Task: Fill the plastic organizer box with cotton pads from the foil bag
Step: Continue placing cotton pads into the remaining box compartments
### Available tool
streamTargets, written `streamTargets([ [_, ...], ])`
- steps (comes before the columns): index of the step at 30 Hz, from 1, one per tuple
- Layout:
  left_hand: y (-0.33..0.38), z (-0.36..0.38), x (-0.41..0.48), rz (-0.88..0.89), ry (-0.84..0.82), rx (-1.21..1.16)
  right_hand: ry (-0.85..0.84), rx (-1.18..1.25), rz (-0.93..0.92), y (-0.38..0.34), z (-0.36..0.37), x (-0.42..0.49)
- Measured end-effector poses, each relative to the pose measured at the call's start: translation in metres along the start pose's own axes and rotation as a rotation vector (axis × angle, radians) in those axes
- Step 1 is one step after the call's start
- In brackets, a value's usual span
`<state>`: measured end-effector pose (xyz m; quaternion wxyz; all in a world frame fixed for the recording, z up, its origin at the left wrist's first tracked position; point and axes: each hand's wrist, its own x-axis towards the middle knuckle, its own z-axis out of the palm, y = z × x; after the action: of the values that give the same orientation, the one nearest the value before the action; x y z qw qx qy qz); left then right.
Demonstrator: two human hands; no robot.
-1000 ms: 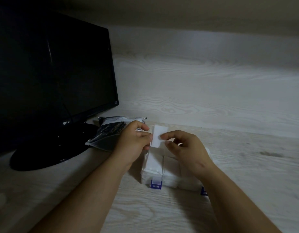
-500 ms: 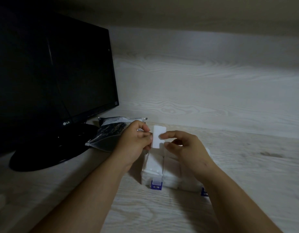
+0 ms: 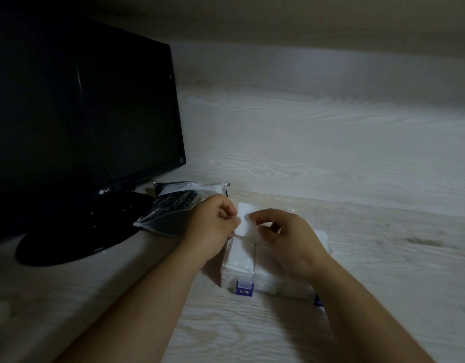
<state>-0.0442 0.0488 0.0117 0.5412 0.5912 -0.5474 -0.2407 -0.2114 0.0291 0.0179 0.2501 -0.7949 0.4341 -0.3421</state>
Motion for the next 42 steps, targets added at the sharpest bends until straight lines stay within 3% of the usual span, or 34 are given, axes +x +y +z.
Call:
streamTargets([
  [6,-0.008,0.005,0.003,0.080,0.008,0.173,-0.069,-0.200,-0.011,-0.005,-0.001,0.000],
  [15,-0.016,0.008,0.005,0.008,-0.020,0.272,-0.097,-0.339,-0.062,0.004,0.005,0.005],
  [24,-0.024,0.011,0.009,-0.057,-0.095,0.311,-0.121,-0.399,-0.143,0.006,0.008,0.006],
  [34,-0.024,0.006,0.009,-0.180,-0.169,0.286,-0.201,-0.441,0.006,0.005,0.010,0.009],
  [42,-0.026,0.003,0.008,-0.137,-0.155,0.288,-0.184,-0.396,-0.043,0.004,0.008,0.005],
])
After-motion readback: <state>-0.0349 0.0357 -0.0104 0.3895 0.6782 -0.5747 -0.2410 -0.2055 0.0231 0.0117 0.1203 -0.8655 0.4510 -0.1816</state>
